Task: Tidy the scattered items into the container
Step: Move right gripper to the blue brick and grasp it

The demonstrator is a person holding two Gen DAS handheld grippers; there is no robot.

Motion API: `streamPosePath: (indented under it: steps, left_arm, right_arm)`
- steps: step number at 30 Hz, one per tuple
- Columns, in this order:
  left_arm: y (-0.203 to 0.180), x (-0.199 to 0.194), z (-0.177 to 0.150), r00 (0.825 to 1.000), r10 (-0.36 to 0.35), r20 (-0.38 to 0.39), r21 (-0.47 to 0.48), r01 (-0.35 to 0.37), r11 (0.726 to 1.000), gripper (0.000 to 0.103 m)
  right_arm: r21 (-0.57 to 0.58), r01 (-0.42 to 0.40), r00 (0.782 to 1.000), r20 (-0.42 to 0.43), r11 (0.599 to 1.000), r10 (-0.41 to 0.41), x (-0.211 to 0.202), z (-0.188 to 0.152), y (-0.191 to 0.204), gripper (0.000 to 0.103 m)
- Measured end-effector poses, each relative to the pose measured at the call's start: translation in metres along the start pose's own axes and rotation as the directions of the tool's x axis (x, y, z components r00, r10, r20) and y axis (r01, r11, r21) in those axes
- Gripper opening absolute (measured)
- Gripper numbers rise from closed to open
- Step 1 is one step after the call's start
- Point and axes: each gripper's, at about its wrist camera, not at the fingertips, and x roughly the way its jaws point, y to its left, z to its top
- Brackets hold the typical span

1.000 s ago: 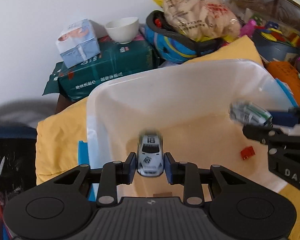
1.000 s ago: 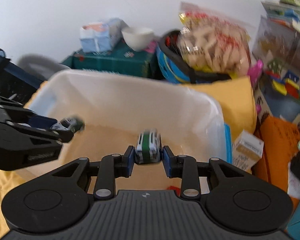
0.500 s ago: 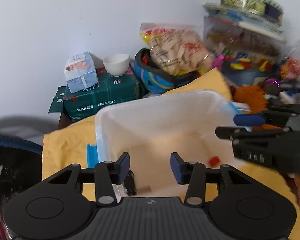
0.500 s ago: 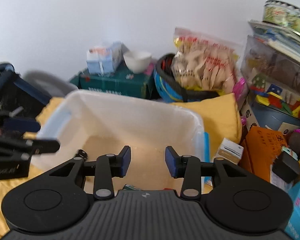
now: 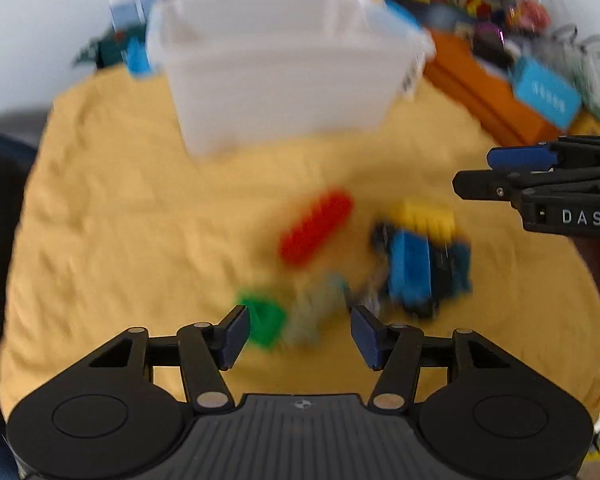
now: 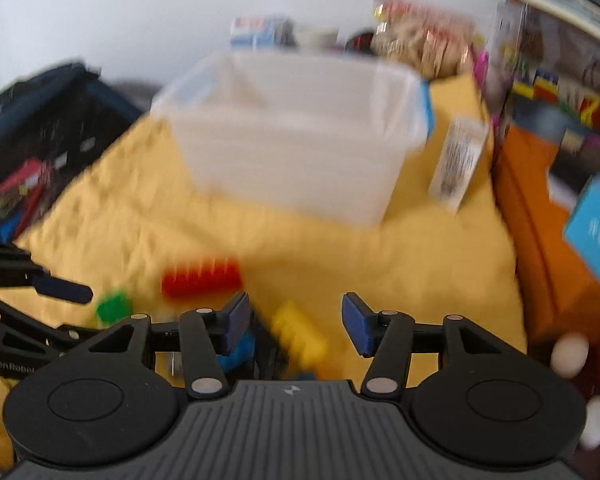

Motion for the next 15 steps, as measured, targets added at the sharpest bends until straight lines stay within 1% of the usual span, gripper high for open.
streamPosePath:
  steps: [3,4,7,8,9,10,11,13,15]
  left_arm:
    - [-0.004,0.006,-0.015,0.999,-0.002,-0.033,-0.010,0.002,1.000,0.060]
    - [-0.004,0.008,-0.018,0.999,0.003,-0.041,-0.013,-0.003,1.000,0.060]
    - [-0.004,0.009,-0.024,0.999,0.010,-0.048,-0.014,-0.010,1.000,0.060]
    - [-0.004,0.009,-0.024,0.999,0.012,-0.047,-0.015,-0.012,1.000,0.060]
    - [-0.004,0.009,-0.024,0.999,0.012,-0.046,-0.016,-0.013,1.000,0.060]
    - [-0.005,0.008,-0.024,0.999,0.013,-0.044,-0.019,-0.014,1.000,0.060]
    - [-0.006,0.008,-0.024,0.999,0.012,-0.042,-0.020,-0.013,1.000,0.060]
    - [-0.007,0.007,-0.024,0.999,0.012,-0.038,-0.016,-0.013,1.000,0.060]
    - [-0.010,0.007,-0.022,0.999,0.011,-0.031,-0.007,-0.011,1.000,0.060]
  right_arm:
    - [-0.057,-0.017,0.999,-0.032,0.998,0.015,0.002,-0.016,0.014,0.051]
    - [-0.092,-0.030,0.999,-0.033,0.995,0.027,0.001,-0.019,0.022,0.047]
    - [-0.248,-0.035,0.999,-0.011,0.968,0.034,0.002,-0.023,0.052,0.046]
    - [-0.293,-0.038,0.999,-0.010,0.955,0.036,0.005,-0.023,0.062,0.044]
    - [-0.324,-0.042,0.999,-0.018,0.945,0.038,0.010,-0.024,0.070,0.036]
    - [-0.345,-0.046,0.999,-0.032,0.937,0.037,0.015,-0.026,0.076,0.030]
    - [-0.363,-0.048,0.998,-0.048,0.930,0.033,0.022,-0.027,0.080,0.029]
    - [-0.395,-0.027,0.997,-0.075,0.918,-0.003,0.034,-0.030,0.084,0.016]
    - [-0.392,-0.006,0.998,-0.061,0.920,-0.019,0.030,-0.033,0.081,0.009]
